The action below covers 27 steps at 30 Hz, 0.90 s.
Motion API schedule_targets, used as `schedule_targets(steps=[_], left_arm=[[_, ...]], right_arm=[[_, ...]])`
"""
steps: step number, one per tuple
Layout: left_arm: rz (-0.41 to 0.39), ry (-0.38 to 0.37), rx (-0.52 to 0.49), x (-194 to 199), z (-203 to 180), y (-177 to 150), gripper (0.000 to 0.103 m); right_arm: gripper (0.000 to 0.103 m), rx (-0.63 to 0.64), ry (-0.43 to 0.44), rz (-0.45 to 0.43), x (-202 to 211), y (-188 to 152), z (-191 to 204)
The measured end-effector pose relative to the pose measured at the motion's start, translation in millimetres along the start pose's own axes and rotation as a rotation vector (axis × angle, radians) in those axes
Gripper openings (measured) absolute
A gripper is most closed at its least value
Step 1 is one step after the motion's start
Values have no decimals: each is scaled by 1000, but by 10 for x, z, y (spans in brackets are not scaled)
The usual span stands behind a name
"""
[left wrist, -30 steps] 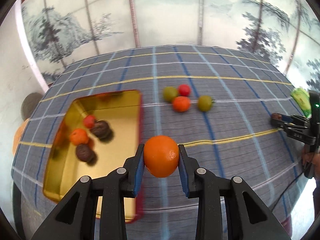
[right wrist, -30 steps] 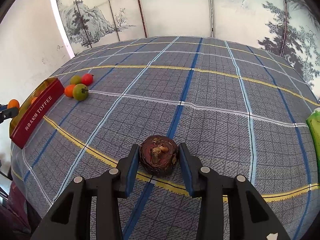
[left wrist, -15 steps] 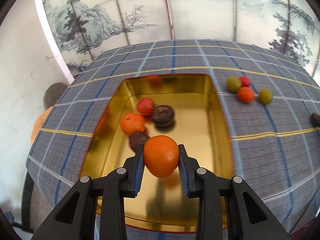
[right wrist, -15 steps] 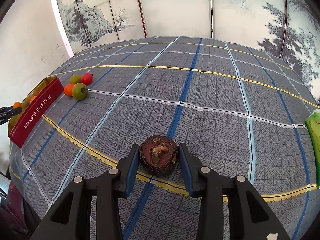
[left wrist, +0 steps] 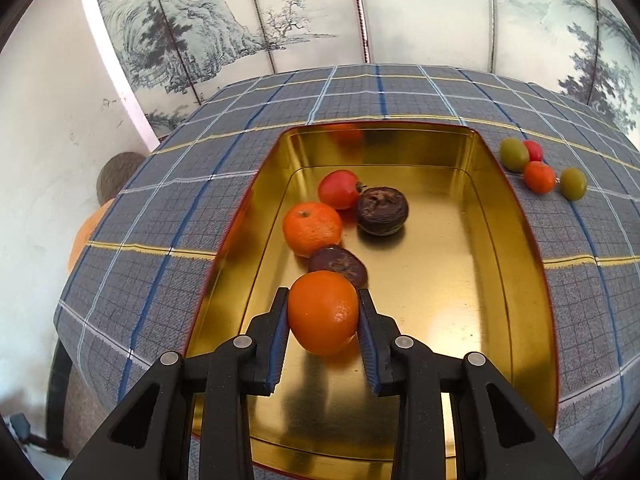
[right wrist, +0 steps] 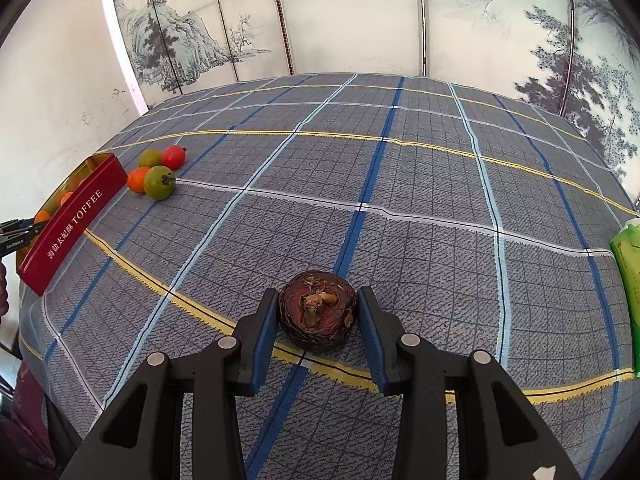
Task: Organize fruits
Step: 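Carry the small orange over the tin with the left tool while the right tool holds its fruit, then open the left tool to drop the small orange into the tin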
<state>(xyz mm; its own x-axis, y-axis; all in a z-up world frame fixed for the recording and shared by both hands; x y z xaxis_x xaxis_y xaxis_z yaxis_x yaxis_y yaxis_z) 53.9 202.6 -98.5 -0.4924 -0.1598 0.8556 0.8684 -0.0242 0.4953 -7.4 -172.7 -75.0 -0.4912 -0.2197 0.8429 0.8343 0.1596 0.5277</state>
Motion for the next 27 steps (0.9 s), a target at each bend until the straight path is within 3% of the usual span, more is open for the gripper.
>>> schedule_targets(steps=[16, 19, 22, 27], left_arm=[[-4, -2, 37, -78, 186, 3, 35], [-7, 5, 40, -73, 213, 15, 39], [-24, -25, 65, -9, 269, 25, 55], [-62, -51, 92, 170, 280, 37, 59]], right_arm=[[37, 0, -1, 0, -5, -1, 10], [37, 1, -2, 0, -5, -1, 7], [37, 2, -4, 0, -4, 0, 4], [37, 4, -5, -1, -7, 0, 22]])
Point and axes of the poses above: each gripper's, at about its wrist camera, not at the fingertips, and x roughly against the way its jaws point, z to its left, y to its top, the point moved 3 cm from there along -x, roughly the way its jaws point, and after that the axes turned 9 degrees about z, right-handed, at the moved point
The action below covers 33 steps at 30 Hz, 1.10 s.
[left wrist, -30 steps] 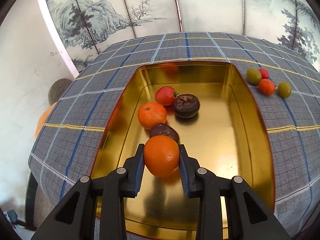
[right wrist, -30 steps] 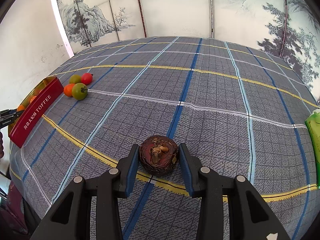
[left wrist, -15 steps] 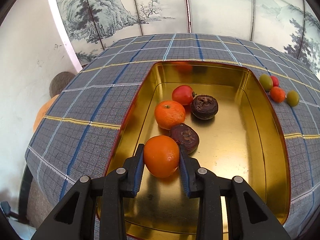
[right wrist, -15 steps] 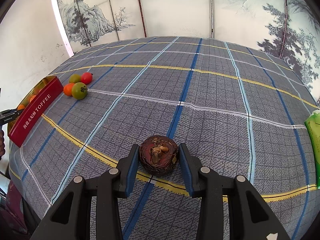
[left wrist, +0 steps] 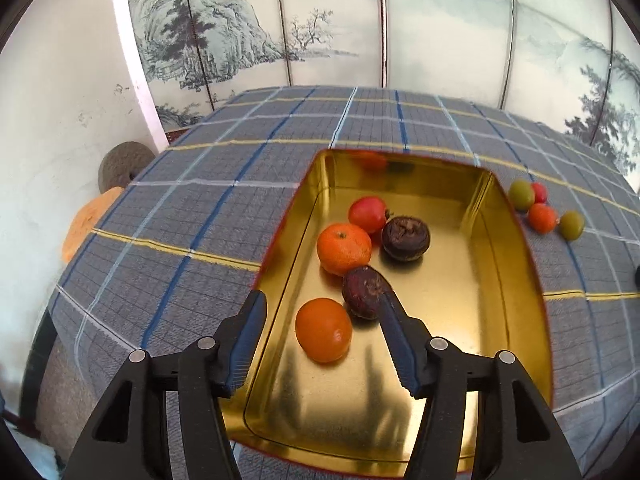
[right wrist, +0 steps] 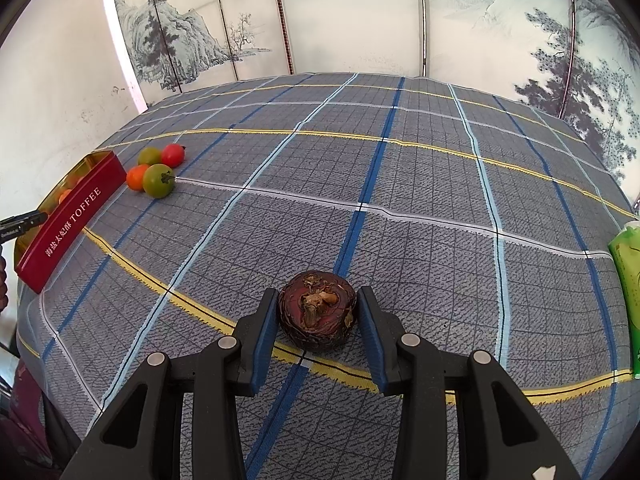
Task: Organize fruits
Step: 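Open the left tool to drop the small orange into the tin, then carry the dark brown fruit into the tin and open the right tool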
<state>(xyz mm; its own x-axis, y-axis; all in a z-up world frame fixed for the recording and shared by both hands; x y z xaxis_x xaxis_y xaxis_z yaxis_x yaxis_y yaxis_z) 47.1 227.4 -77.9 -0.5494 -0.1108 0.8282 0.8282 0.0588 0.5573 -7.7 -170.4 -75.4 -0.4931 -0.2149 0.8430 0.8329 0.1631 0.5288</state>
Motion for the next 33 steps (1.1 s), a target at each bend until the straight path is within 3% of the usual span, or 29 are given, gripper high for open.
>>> schedule_targets(steps=[12, 18, 23, 29, 33], left_arm=[[-53, -28, -70, 495, -275, -305, 59], [-86, -48, -120, 726, -422, -410, 59], [-114, -47, -98, 879, -387, -425, 61], [-112, -48, -5, 935, -127, -457, 64], [-97, -11, 1, 934, -28, -527, 64]], right_arm=[[37, -26, -11, -7, 66, -30, 26], [37, -8, 8, -35, 243, 1, 227], [37, 70, 82, -69, 415, 123, 722], [37, 231, 261, -78, 447, 407, 1732], [37, 315, 348, -49, 267, 582, 2366]])
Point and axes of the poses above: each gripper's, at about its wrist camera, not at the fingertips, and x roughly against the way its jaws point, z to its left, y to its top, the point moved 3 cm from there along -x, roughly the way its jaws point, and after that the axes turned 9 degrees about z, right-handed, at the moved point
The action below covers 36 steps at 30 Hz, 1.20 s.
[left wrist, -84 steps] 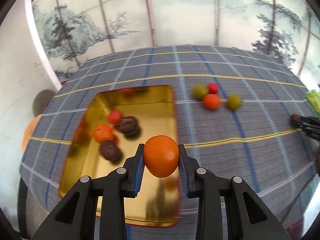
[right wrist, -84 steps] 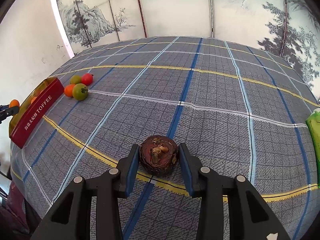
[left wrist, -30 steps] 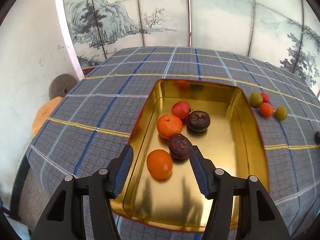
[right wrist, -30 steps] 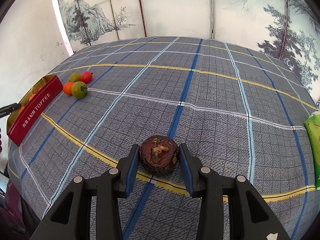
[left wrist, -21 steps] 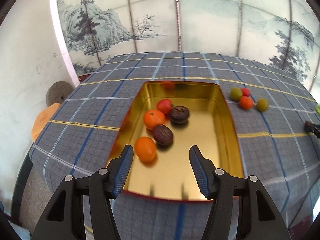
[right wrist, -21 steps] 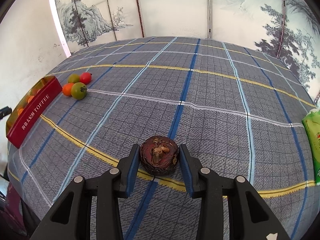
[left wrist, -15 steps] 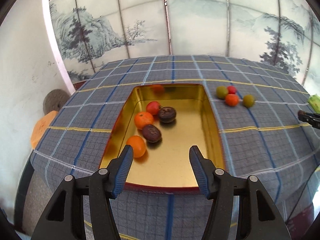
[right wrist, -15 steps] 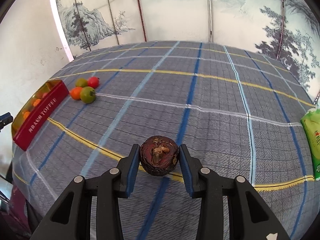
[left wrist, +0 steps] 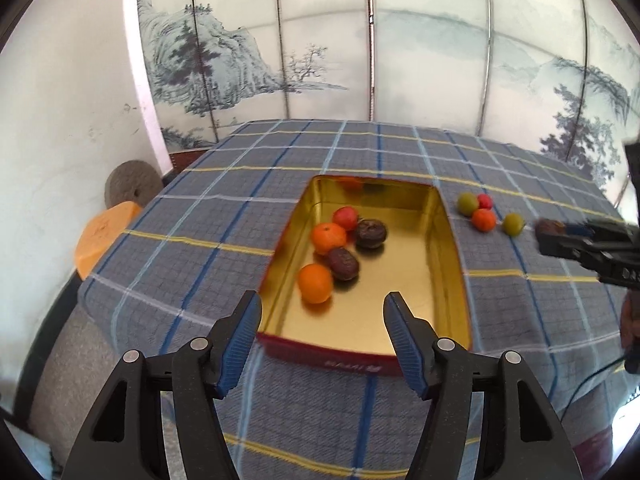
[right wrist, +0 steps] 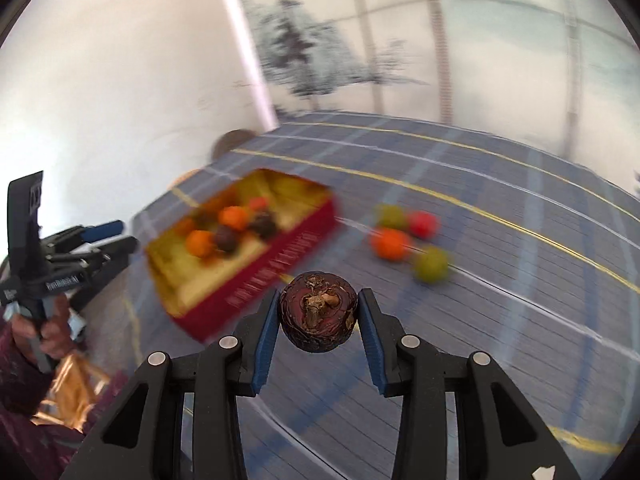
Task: Organize fruits
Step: 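Carry the dark brown fruit into the tin and open the right tool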
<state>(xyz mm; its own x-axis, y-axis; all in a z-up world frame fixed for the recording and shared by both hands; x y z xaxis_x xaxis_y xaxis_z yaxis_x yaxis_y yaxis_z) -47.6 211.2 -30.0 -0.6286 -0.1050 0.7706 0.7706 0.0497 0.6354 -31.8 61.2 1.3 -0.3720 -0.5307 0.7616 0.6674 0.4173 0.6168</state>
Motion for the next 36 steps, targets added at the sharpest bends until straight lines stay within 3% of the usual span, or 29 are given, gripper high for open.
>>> schedule_targets(steps=[7, 20, 26, 30, 33, 36], left_arm=[[-7, 46, -20, 56, 74, -84, 75], [0, 69, -34, 13, 158, -148, 82], [14, 66, -35, -20, 178, -166, 83], [20, 68, -40, -23, 181, -172, 83], [23, 66, -42, -17, 167, -171, 84], [28, 64, -55, -9, 138, -182, 84]], right_arm=[[37, 78, 81, 71, -731, 453, 513], [37, 88, 23, 195, -1487, 678, 658], [38, 95, 5, 197, -1564, 704, 709], [40, 91, 18, 150, -1463, 753, 734], [49, 79, 22, 109, -1325, 752, 717], [65, 70, 0, 44, -1069, 668, 656]])
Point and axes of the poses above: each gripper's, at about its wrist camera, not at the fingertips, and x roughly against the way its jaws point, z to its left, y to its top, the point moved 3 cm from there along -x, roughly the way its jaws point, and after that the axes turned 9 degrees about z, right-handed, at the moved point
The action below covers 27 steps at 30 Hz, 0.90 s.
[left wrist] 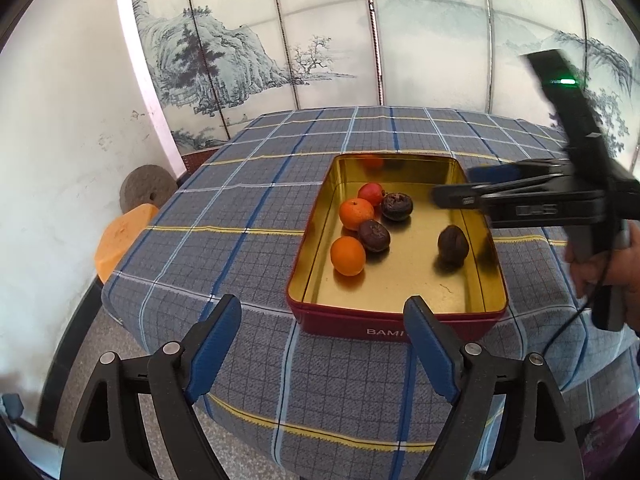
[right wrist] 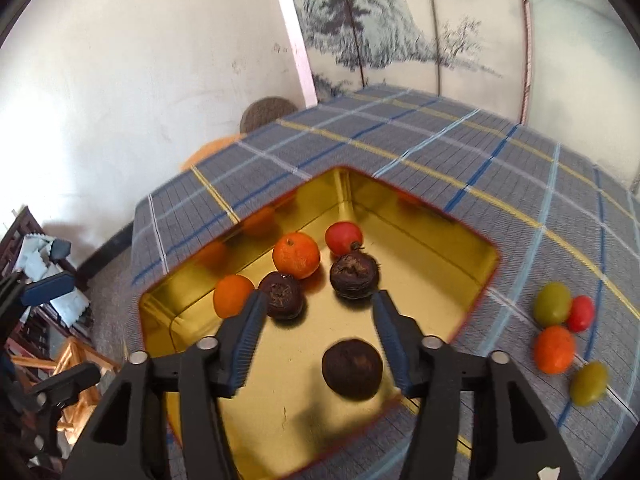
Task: Organize fruits
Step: 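Carry the dark brown fruit into the tin and open the right tool, then withdraw the right tool from the tin while the left tool moves toward the table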
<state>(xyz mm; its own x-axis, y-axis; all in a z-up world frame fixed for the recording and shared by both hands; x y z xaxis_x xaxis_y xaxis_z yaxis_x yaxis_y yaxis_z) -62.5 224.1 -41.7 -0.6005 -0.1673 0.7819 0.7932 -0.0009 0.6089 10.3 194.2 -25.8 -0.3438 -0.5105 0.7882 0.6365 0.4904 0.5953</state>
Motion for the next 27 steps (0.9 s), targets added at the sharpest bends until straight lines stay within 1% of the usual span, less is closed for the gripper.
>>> schedule_targets(steps=[1, 2, 3, 5, 7, 8, 9, 11, 12, 15, 16, 17, 18, 23, 25, 27], left_arm=[[4, 0, -8, 0, -18, -3, 84], [5, 1, -17, 2, -38, -5, 84], [4, 1, -25, 8, -63, -3, 84], [1, 0, -45, 27, -127, 5, 84], [-3, -2, -63, 43, -189, 23, 84], [-5, -5, -74, 57, -238, 33, 84], [-6, -9, -85, 68, -280, 43, 84], [-10, -22, -105, 79, -370, 64, 84], [-11, -31, -115, 84, -412, 72, 84], [-19, -82, -151, 104, -595, 134, 84], [-24, -101, -163, 113, -660, 160, 84], [-30, -121, -179, 123, -749, 202, 84], [-32, -137, -190, 121, -813, 242, 84], [0, -272, -240, 38, -1220, 561, 84], [14, -304, -252, -24, -1386, 711, 84], [31, -328, -258, -99, -1537, 856, 84]], right_arm=[[73, -5, -12, -19, 82, -36, -31], [80, -14, -33, -45, 207, -124, -94], [82, -21, -54, -58, 290, -193, -149], [94, -57, -123, -73, 475, -383, -345], [98, -94, -146, -77, 616, -537, -545], [100, -122, -154, -76, 716, -661, -707], [100, -139, -173, -70, 766, -746, -814], [101, -179, -269, -39, 883, -962, -1105], [101, -192, -303, -29, 925, -1044, -1216], [101, -282, -394, -21, 1078, -1316, -1672], [102, -304, -409, -23, 1107, -1374, -1775], [102, -355, -449, -19, 1158, -1472, -1972], [102, -387, -470, -14, 1182, -1524, -2098], [102, -555, -529, 14, 1295, -1799, -2651], [102, -577, -542, 32, 1310, -1868, -2778], [102, -594, -529, 76, 1280, -1932, -2896]])
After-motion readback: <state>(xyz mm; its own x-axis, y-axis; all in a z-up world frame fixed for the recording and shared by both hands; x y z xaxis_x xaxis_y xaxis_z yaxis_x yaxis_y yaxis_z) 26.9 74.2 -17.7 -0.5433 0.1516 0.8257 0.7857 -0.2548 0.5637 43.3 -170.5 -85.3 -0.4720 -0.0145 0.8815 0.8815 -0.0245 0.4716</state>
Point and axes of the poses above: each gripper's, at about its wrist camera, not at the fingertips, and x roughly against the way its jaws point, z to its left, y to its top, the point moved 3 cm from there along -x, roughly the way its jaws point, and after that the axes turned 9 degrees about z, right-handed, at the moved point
